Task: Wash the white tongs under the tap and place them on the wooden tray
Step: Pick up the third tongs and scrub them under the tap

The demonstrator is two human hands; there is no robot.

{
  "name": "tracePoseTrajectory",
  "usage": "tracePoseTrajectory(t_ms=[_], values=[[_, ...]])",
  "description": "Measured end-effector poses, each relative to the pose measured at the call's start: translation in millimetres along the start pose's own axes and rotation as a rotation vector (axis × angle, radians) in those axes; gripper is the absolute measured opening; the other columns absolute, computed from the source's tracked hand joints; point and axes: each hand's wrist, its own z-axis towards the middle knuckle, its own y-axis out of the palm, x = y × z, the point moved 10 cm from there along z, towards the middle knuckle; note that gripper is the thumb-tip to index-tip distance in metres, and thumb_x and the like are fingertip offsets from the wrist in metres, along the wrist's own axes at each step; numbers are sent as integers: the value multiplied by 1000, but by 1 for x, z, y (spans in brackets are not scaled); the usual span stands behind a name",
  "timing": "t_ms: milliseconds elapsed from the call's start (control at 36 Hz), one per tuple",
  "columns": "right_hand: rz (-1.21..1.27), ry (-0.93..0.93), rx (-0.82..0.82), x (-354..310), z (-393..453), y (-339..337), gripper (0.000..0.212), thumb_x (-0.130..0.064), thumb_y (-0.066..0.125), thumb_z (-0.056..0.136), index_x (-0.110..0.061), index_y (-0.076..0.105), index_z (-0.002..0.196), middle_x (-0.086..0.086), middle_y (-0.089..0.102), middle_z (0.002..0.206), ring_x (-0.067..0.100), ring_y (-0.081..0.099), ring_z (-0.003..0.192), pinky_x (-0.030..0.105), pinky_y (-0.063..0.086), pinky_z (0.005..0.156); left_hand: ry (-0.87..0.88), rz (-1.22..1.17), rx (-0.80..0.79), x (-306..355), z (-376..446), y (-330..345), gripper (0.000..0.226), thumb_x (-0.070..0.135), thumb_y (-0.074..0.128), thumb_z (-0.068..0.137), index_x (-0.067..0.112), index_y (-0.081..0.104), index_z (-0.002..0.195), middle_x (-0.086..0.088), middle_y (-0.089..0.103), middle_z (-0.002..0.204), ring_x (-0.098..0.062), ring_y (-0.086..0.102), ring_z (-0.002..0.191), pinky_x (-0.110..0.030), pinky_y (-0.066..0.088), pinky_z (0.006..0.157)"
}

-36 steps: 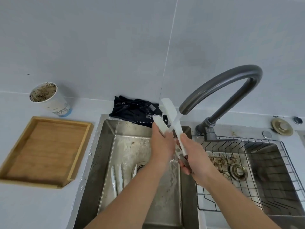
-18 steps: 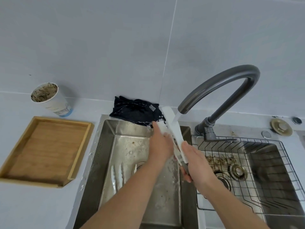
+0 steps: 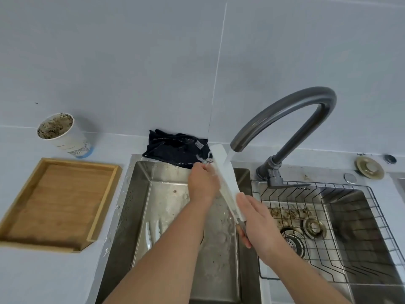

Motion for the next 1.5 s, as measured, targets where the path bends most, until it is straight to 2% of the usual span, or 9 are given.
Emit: tracePoseTrajectory(t_ms=[167,361,556,722,889,1056,1194,1417,1500], values=[[169,92,21,19,0,-7,45,-45,42,103,-7,64,94,10,52,65,14,40,44,23,29,36,-13,-298,-55,3,-13,7,18,12,50,102,12,63,114,5,64,88,-3,58,69,-11,42,52],[422,155,29,33,-1,-2,43,-43,46,103,-5,66,106,17,58,79,16,46,46,23,28,37,6,-643,-309,16,-32,17,60,-16,55,86,25,59,130,-13,73,106,-18,73,88,-22,59,67],[256,83,67,32,-5,0,51,-48,35,104,-6,64,97,11,52,61,16,43,43,26,32,40,88,-318,-456,17,-32,29,82,-6,72,81,30,36,145,-4,64,111,-10,68,87,-19,55,62],[153,39,48,30,-8,4,53,-51,31,103,-11,66,99,9,52,58,16,43,45,28,36,42,175,-61,-188,13,-15,7,19,17,56,98,19,56,117,0,65,96,-6,59,73,-8,40,47],[296,118,23,38,-4,-2,50,-48,34,105,-14,71,106,15,62,75,16,46,45,23,32,37,-42,-548,-241,0,-16,14,11,16,60,98,17,64,108,-8,74,88,-22,73,67,-38,63,67],[603,249,-64,46,-3,7,55,-46,35,105,-2,68,112,15,66,79,16,41,37,18,25,30,-87,-909,-541,13,-35,32,47,9,61,98,32,52,138,-12,68,109,-23,69,82,-38,59,77],[756,312,-124,42,-1,9,57,-48,37,103,-1,65,116,17,67,81,15,39,33,15,21,29,72,-777,-597,15,-41,23,85,-16,70,81,35,40,141,-13,67,96,-24,68,69,-36,59,74],[209,164,118,24,6,-20,40,-49,50,99,-21,54,127,12,62,89,17,51,46,27,38,38,11,-705,-223,-1,-19,-4,32,18,74,88,25,55,113,-17,65,80,-24,69,59,-39,61,63],[-218,14,111,8,3,-20,82,-50,73,82,-42,27,150,-1,60,98,13,59,65,22,47,47,-48,-705,-127,-3,-16,-9,19,25,67,95,13,59,105,-11,63,70,-21,66,54,-36,61,58]])
